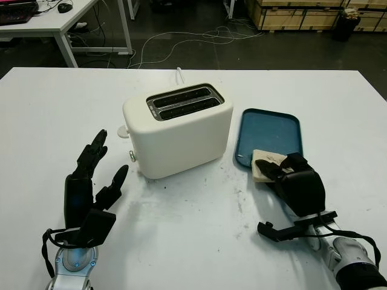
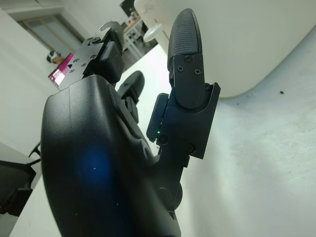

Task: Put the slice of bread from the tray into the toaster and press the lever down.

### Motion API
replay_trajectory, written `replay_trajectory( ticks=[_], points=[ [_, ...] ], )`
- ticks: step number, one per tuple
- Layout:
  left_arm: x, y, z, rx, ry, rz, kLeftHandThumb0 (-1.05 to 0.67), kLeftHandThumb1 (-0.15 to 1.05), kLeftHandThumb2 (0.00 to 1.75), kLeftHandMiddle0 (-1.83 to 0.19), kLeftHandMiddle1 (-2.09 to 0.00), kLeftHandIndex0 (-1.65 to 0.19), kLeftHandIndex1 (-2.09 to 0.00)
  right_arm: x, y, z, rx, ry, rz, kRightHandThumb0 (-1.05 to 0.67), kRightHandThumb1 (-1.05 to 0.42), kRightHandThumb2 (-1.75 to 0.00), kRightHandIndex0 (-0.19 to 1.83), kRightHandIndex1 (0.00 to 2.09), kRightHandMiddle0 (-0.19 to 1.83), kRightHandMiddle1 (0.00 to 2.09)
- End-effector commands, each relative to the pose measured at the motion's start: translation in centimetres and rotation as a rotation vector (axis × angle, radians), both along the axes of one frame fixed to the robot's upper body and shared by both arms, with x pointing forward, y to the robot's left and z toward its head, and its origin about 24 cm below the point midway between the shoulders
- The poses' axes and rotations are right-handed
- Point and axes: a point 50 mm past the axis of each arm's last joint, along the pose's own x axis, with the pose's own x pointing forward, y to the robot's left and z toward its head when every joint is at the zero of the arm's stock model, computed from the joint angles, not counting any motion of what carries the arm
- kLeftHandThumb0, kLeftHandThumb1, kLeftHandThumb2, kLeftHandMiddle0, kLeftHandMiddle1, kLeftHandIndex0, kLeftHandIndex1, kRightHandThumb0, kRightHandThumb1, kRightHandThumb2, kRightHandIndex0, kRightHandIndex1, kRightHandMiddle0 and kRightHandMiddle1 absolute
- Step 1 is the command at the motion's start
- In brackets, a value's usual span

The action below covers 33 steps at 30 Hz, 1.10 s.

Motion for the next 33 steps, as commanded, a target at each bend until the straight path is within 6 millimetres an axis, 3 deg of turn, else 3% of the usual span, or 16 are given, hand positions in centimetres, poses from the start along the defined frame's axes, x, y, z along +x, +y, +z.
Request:
replay_trajectory(
  ticks=[1,2,11,18,24,30,33],
  points=[
    [-0.1,0.0,0.2,-0.006,-0.021,0.003,-0.67,0.92,0.38,-0.08,-0.69,-0.33,-0.01,-0.7,-0.5,-1.0,-0.091,0.039,-0.01,-0.46,-0.92,-0.15,0.44,1.75,0.56,1.24],
    [0.0,0.0,0.2,-0.004,-0.022,0.001,-0.66,0.92,0.38,-0.08,-0.68,-0.33,-0.01,-0.7,-0.4,-1.0,-0.099,0.031,-0.011,-0.48,-0.92,-0.16,0.45,1.75,0.52,1.34],
    [0.0,0.0,0.2,0.0,-0.009,0.0,-0.66,0.92,0.39,-0.08,-0.67,-0.33,0.0,-0.7,-0.2,-1.2,-0.052,-0.003,-0.006,-0.45,-0.92,-0.1,0.44,1.75,0.48,1.41],
    [0.1,0.0,0.1,0.014,-0.016,0.007,-0.67,0.92,0.39,-0.1,-0.66,-0.34,-0.01,-0.4,-0.2,-0.8,0.007,-0.059,0.003,-0.48,-0.92,-0.26,0.41,1.75,0.34,1.61],
    [0.2,-0.1,0.1,0.012,-0.01,-0.008,-0.66,0.92,0.39,-0.09,-0.64,-0.33,0.0,0.8,-0.2,2.0,0.237,-0.158,0.053,-0.45,-0.92,-0.19,0.34,1.75,0.27,1.7],
    [0.3,-0.2,0.2,0.021,-0.011,-0.003,-0.67,0.92,0.4,-0.11,-0.65,-0.34,-0.01,2.2,-0.6,5.4,0.308,-0.178,0.06,-0.48,-0.92,-0.29,0.32,1.75,0.17,1.74],
    [0.2,-0.3,0.2,0.029,-0.011,-0.005,-0.66,0.92,0.4,-0.11,-0.65,-0.33,-0.01,2.7,-0.9,6.9,0.346,-0.15,0.092,-0.46,-0.92,-0.36,0.4,1.75,0.37,1.53]
  ],
)
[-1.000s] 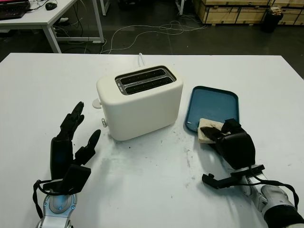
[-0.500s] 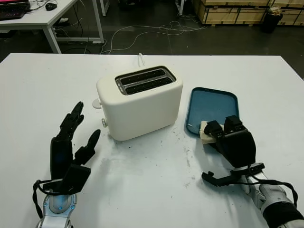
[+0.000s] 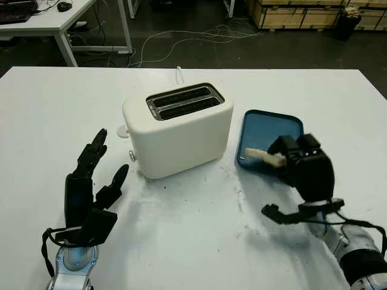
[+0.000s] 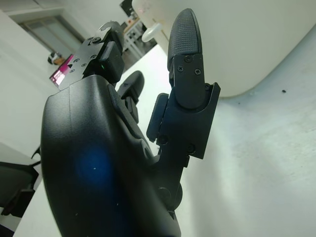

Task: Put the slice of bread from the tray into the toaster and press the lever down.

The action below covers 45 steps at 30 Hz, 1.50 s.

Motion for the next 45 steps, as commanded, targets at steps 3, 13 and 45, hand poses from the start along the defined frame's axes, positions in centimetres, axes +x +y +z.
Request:
replay_trajectory(
  ticks=[3,13,45],
  points=[
    [0.1,-0.2,0.1,0.003,-0.005,-0.001,-0.67,0.92,0.39,-0.11,-0.65,-0.34,-0.01,0.9,-0.7,3.1,0.023,0.017,0.057,-0.44,-0.92,-0.42,0.42,1.75,0.37,1.53],
    [0.4,-0.8,0.1,-0.015,0.002,-0.003,-0.66,0.92,0.38,-0.11,-0.64,-0.33,0.0,4.1,-2.3,11.9,0.079,0.298,0.191,-0.41,-0.92,-0.46,0.41,1.75,0.23,1.69],
    [0.5,0.2,-0.5,0.005,-0.027,0.034,-0.65,0.92,0.37,-0.11,-0.64,-0.34,0.0,12.1,6.4,23.4,0.564,0.561,0.661,-0.25,-0.92,-0.32,0.76,1.75,0.52,1.75]
  ],
)
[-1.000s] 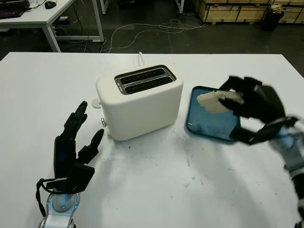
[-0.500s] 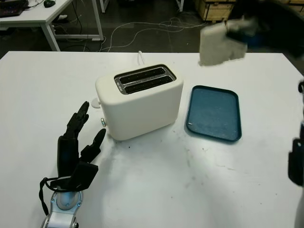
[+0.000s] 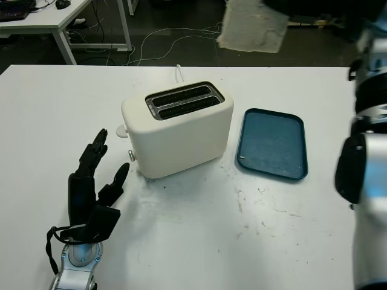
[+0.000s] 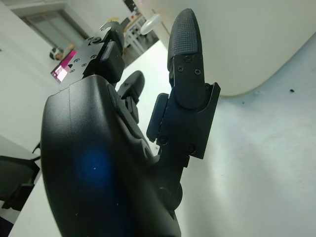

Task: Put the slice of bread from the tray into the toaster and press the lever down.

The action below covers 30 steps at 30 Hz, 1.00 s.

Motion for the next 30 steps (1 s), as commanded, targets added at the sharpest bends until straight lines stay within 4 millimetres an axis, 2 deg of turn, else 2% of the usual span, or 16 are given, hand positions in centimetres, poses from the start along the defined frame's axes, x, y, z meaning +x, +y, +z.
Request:
replay_trajectory(
  ticks=[1,6,13,22,30],
  points=[
    [0.0,0.0,0.1,0.011,-0.018,-0.001,-0.65,0.92,0.38,-0.11,-0.64,-0.34,0.0,0.1,1.4,0.8,0.019,-0.018,0.05,-0.23,-0.92,-0.33,0.78,1.75,0.53,1.75],
    [-0.1,0.1,0.2,0.001,-0.018,0.011,-0.66,0.92,0.37,-0.11,-0.63,-0.34,0.0,0.7,4.0,-0.7,0.017,0.036,0.158,-0.2,-0.92,-0.44,0.97,1.75,0.71,1.75],
    [-0.2,0.3,0.4,-0.006,-0.025,0.022,-0.65,0.92,0.35,-0.11,-0.62,-0.34,0.0,1.1,6.2,-2.8,-0.005,0.094,0.221,-0.34,-0.92,-0.35,1.07,1.75,0.87,1.75],
    [-0.2,0.8,0.5,0.002,-0.032,0.022,-0.65,0.92,0.36,-0.11,-0.62,-0.33,0.0,1.3,7.6,-4.5,-0.098,0.081,0.201,-0.55,-0.92,-0.25,1.02,1.75,0.83,1.75],
    [0.1,1.1,0.7,0.005,-0.029,0.035,-0.67,0.92,0.36,-0.11,-0.61,-0.33,0.0,1.3,9.1,-4.8,-0.158,0.022,0.206,-0.59,-0.92,-0.25,1.07,1.75,0.91,1.75]
  ],
)
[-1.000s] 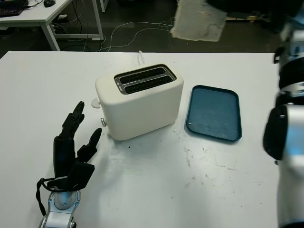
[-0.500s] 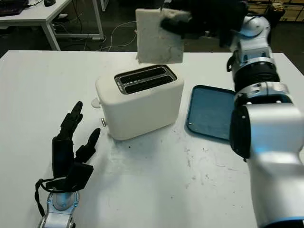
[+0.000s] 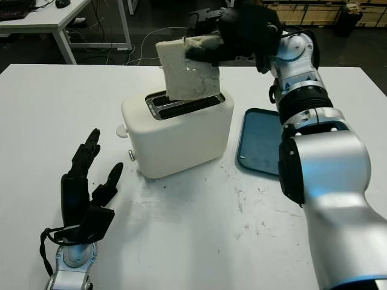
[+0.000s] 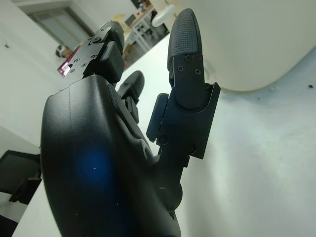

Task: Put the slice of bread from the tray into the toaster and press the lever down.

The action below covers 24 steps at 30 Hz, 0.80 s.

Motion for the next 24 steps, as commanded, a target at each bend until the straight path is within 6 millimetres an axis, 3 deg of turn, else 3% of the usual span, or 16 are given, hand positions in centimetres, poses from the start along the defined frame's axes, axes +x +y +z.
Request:
replay_trajectory(
  ticks=[1,24],
  points=[
    [0.22,0.07,0.36,0.001,-0.011,-0.002,-0.67,0.92,0.36,-0.11,-0.61,-0.33,0.0,-0.12,0.77,0.42,-0.012,-0.05,0.018,-0.59,-0.92,-0.25,1.07,1.75,0.91,1.75],
    [-0.15,-0.04,0.38,0.015,-0.003,0.008,-0.66,0.92,0.37,-0.13,-0.57,-0.33,0.0,-0.41,1.25,0.81,-0.138,-0.098,0.064,-0.51,-0.92,-0.28,1.08,1.75,0.9,1.75]
  ],
)
